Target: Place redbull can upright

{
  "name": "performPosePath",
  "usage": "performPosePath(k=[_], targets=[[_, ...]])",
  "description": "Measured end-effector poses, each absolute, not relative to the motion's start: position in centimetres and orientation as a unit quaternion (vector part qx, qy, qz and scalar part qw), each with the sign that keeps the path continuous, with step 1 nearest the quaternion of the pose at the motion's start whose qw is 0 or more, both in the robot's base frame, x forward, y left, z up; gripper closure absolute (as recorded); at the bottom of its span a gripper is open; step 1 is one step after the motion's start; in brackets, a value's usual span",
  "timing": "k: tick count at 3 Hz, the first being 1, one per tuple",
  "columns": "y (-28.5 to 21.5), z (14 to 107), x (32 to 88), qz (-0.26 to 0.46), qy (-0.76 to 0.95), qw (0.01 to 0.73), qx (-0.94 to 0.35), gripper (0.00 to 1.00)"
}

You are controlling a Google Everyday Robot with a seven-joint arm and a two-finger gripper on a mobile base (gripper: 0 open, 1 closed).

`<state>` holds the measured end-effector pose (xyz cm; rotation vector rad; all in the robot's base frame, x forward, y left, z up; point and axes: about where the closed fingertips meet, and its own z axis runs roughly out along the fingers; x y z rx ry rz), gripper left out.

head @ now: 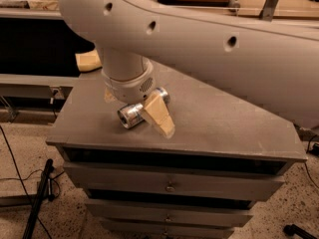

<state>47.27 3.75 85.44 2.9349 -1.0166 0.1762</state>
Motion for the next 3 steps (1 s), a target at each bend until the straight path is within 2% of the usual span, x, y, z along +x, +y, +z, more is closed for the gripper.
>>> performPosePath(k=[3], targets=[[6.5, 83.8, 49.5, 0.026, -0.418, 0.02, 0.908, 0.0]])
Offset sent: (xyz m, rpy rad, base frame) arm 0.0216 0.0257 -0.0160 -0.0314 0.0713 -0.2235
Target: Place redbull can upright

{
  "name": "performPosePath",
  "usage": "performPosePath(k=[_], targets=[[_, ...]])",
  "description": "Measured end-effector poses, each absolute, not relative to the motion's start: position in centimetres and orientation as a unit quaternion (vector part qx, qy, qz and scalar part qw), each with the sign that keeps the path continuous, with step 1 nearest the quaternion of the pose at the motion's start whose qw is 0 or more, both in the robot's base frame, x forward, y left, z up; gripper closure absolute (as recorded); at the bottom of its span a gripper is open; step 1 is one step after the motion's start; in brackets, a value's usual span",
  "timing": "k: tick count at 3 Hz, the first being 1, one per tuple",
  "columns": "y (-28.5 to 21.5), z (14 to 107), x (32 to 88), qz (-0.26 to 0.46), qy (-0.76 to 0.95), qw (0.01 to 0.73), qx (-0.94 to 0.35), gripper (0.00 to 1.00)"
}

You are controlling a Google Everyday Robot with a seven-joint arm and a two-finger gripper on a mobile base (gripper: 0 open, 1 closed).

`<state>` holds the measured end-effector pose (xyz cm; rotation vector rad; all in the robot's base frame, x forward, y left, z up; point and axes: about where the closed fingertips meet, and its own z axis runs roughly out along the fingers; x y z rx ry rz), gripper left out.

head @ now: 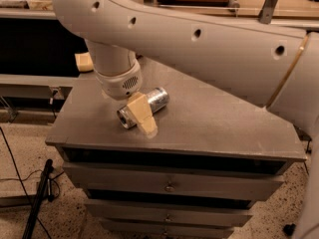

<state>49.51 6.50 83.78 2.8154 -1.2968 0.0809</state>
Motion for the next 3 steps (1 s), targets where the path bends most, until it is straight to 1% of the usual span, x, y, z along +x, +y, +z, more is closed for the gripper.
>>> performPosePath(k=[1, 3], targets=[[6.43, 83.65, 49.57, 0.019, -0.438, 0.004, 0.899, 0.19], [6.09, 83.92, 49.36, 0.016, -0.45, -0.011, 0.893, 0.65]])
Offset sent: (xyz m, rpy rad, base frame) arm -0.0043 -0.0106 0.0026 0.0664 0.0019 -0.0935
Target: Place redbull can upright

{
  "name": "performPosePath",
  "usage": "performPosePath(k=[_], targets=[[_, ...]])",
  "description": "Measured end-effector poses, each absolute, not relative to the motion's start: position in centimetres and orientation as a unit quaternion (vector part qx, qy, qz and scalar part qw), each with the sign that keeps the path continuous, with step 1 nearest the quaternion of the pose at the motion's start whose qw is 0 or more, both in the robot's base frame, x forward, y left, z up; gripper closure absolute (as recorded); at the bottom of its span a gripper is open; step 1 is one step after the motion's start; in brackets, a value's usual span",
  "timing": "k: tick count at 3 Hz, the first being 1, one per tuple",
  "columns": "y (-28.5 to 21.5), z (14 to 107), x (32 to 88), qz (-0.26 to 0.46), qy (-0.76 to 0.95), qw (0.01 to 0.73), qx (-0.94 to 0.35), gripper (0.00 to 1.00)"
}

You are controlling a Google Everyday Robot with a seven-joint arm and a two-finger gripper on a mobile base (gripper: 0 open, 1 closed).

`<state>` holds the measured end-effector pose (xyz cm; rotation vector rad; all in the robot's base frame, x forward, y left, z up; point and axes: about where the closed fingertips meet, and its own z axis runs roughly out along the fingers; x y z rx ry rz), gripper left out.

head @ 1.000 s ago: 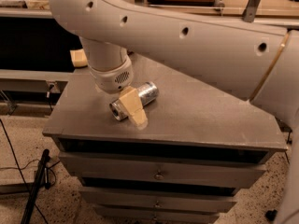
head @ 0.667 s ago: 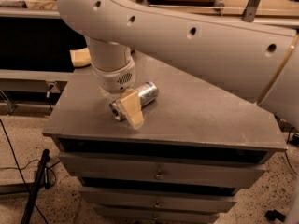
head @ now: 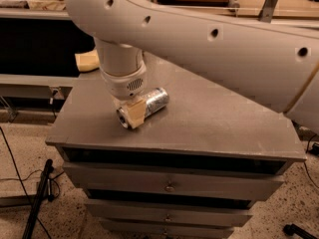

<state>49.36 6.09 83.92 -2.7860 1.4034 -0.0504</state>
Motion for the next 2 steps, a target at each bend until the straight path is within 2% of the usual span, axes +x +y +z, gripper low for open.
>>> performPosePath(k=[1, 2], targets=[[6.21, 83.96, 49.18, -0.017, 0.446, 0.011, -0.895, 0.86], [6.43, 84.83, 49.57, -0.007, 0.448, 0.014, -0.894, 0.87]])
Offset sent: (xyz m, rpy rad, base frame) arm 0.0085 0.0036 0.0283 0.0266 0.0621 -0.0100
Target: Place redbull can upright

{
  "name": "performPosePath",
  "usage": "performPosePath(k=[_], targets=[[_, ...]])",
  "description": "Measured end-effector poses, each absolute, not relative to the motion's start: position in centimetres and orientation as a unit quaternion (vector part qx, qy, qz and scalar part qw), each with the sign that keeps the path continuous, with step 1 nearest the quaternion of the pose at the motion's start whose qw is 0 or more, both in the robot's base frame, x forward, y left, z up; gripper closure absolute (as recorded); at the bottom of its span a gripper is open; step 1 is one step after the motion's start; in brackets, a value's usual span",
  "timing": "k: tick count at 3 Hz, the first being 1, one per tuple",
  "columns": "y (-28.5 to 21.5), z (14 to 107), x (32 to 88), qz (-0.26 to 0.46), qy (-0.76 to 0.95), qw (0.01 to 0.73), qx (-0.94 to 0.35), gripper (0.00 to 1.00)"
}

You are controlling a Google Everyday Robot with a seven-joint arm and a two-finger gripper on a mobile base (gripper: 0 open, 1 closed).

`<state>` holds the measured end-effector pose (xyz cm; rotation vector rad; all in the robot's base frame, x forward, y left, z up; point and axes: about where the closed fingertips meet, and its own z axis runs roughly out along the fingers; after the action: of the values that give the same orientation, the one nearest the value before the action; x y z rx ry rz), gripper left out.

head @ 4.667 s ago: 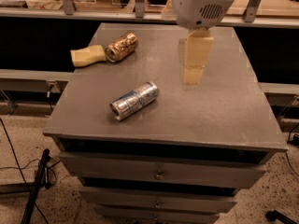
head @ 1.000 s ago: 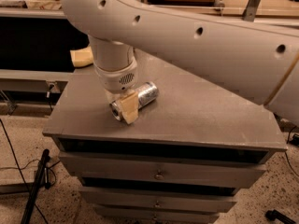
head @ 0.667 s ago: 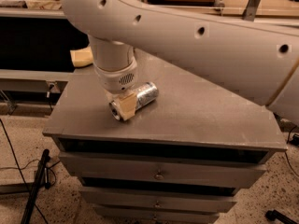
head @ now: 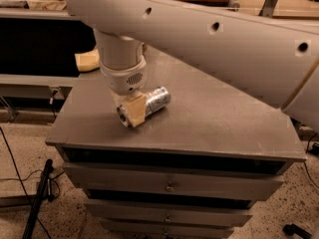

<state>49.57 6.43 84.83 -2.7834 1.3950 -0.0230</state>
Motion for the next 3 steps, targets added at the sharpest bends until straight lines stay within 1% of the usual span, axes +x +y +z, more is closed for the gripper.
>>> performPosePath(k=[1, 2, 3], targets=[[6.8, 86.9, 50.8, 0.009, 0.454, 0.025, -0.891, 0.86], [7.2, 89.8, 52.7, 0.025, 0.462, 0.049, -0.885, 0.96], [7.9, 91.4, 53.8, 0.022, 0.466, 0.079, -0.881, 1.0]])
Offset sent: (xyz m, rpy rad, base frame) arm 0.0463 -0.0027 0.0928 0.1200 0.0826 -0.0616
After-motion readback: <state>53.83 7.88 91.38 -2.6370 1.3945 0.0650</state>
